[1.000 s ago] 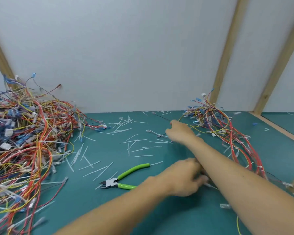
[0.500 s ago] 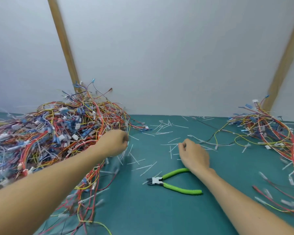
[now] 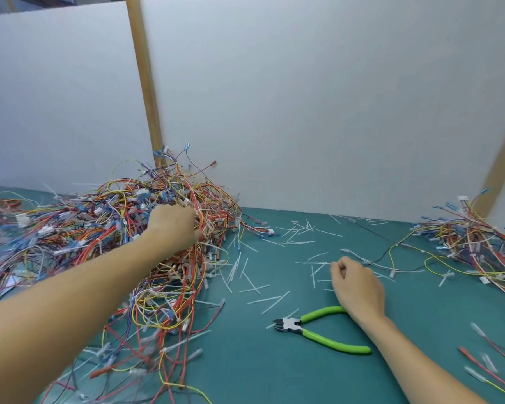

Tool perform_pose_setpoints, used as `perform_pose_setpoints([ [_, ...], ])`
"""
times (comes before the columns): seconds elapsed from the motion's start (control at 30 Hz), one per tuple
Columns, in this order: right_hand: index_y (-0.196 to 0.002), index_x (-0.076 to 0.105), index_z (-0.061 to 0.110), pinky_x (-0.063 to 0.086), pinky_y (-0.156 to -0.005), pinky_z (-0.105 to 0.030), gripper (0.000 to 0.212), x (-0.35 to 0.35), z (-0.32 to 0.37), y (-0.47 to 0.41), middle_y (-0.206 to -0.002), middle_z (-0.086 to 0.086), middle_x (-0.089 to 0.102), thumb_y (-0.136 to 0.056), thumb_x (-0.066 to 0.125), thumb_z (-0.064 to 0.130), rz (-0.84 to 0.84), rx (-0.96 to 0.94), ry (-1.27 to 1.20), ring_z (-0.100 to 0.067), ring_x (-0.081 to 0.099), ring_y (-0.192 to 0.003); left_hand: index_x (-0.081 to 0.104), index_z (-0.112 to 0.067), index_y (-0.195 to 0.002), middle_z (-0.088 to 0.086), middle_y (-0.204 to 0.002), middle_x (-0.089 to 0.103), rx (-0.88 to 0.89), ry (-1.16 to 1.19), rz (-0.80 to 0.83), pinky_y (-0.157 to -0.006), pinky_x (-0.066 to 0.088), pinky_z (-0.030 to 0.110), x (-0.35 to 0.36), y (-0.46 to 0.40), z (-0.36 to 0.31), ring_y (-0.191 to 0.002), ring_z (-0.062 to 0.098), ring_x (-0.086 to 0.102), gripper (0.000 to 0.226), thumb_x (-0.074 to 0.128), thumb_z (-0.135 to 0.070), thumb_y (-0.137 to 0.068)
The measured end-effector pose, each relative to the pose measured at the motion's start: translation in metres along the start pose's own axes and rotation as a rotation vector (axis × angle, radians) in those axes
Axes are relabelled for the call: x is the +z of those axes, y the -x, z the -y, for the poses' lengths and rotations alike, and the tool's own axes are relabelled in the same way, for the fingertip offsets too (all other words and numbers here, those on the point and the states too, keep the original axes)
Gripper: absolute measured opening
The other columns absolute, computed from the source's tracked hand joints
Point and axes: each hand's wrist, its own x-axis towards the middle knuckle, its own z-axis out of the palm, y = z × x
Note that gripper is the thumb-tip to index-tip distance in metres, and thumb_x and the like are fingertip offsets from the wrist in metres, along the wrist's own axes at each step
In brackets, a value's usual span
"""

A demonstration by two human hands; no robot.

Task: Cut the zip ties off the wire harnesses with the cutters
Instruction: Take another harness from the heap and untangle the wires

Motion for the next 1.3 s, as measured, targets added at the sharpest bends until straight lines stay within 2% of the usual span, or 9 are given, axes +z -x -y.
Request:
perform_pose_setpoints([
  [0.3,-0.072,0.054,0.017,0.048,-0.065,-0.038,0.033,-0.007,0.006,0.005,-0.065,0.003,0.061,-0.102,0.050,0.031,-0.093,0.029,-0.074,-0.032,0.060,-0.073,0.049,-0.013,-0.056,-0.001,-0.050,0.050,-0.075,0.390,-0.191,-0.052,0.043,0.027,-0.007,-0.006,-0.005,-0.047,0.020,0.049,0.043,0.060,-0.040,-0.088],
  [0.4,-0.070,0.050,0.017,0.042,-0.058,-0.036,0.033,-0.007,0.007,0.006,-0.058,0.004,0.054,-0.101,0.052,0.028,-0.156,0.020,-0.128,-0.029,0.056,-0.066,0.056,-0.014,-0.064,0.001,-0.057,0.056,-0.181,0.705,-0.421,-0.054,0.042,0.032,-0.023,-0.008,-0.008,-0.055,0.021,0.052,0.032,0.055,-0.033,-0.090],
  [0.53,-0.067,0.050,0.016,0.032,-0.052,-0.031,0.034,-0.012,0.014,0.006,-0.055,0.002,0.051,-0.098,0.056,0.028,-0.220,0.027,-0.241,-0.021,0.051,-0.058,0.064,-0.010,-0.067,0.000,-0.061,0.061,-0.218,1.225,-0.454,-0.060,0.041,0.032,-0.033,-0.008,-0.018,-0.058,0.013,0.052,0.029,0.056,-0.023,-0.091],
  [0.63,-0.072,0.062,0.015,0.039,-0.056,-0.031,0.029,-0.021,0.045,0.003,-0.059,-0.001,0.059,-0.097,0.058,0.030,-0.200,-0.006,-0.363,-0.024,0.057,-0.062,0.071,-0.014,-0.074,0.002,-0.072,0.072,-0.039,1.038,-0.197,-0.067,0.055,0.032,-0.024,-0.003,-0.023,-0.067,0.021,0.067,0.024,0.061,-0.028,-0.092],
  [0.77,-0.080,0.071,0.019,0.050,-0.067,-0.035,0.027,-0.023,0.113,0.009,-0.069,0.003,0.070,-0.096,0.059,0.036,0.140,-0.129,-0.423,-0.019,0.065,-0.072,0.074,-0.014,-0.086,0.000,-0.076,0.076,-0.027,0.907,0.275,-0.053,0.056,0.028,-0.006,0.000,-0.017,-0.066,0.017,0.074,0.026,0.058,-0.029,-0.099],
  [0.9,-0.099,0.070,0.029,0.053,-0.092,-0.033,0.013,0.001,0.169,0.026,-0.098,0.014,0.073,-0.094,0.064,0.040,0.414,-0.226,-0.411,-0.010,0.067,-0.096,0.075,-0.013,-0.085,0.005,-0.071,0.073,-0.120,0.708,0.007,-0.070,0.061,0.040,-0.001,0.004,0.000,-0.067,0.024,0.072,0.024,0.054,-0.016,-0.095],
  [1.07,-0.146,0.049,0.018,0.045,-0.110,-0.043,0.054,0.034,0.223,0.031,-0.143,0.000,0.059,-0.099,0.060,0.041,0.461,-0.162,-0.482,-0.022,0.057,-0.129,0.070,-0.005,-0.104,0.014,-0.088,0.073,-0.187,0.821,-0.017,-0.072,0.060,0.045,0.007,0.005,0.021,-0.076,0.033,0.070,0.027,0.045,-0.012,-0.097],
  [1.2,-0.100,0.071,0.021,0.052,-0.090,-0.037,0.027,0.054,0.247,0.012,-0.103,0.000,0.076,-0.102,0.054,0.042,0.424,-0.039,-0.455,-0.023,0.068,-0.099,0.073,-0.016,-0.111,0.006,-0.119,0.071,-0.046,0.719,0.115,-0.073,0.053,0.031,0.025,0.013,0.014,-0.091,0.025,0.067,0.031,0.048,-0.010,-0.093],
  [1.3,-0.083,0.075,0.017,0.044,-0.067,-0.033,0.044,0.059,0.252,0.000,-0.073,0.002,0.073,-0.103,0.050,0.048,0.335,-0.056,-0.422,-0.019,0.067,-0.076,0.073,-0.025,-0.108,0.002,-0.116,0.071,-0.097,0.751,0.035,-0.068,0.048,0.030,0.038,0.011,0.010,-0.089,0.023,0.066,0.030,0.048,-0.018,-0.093],
])
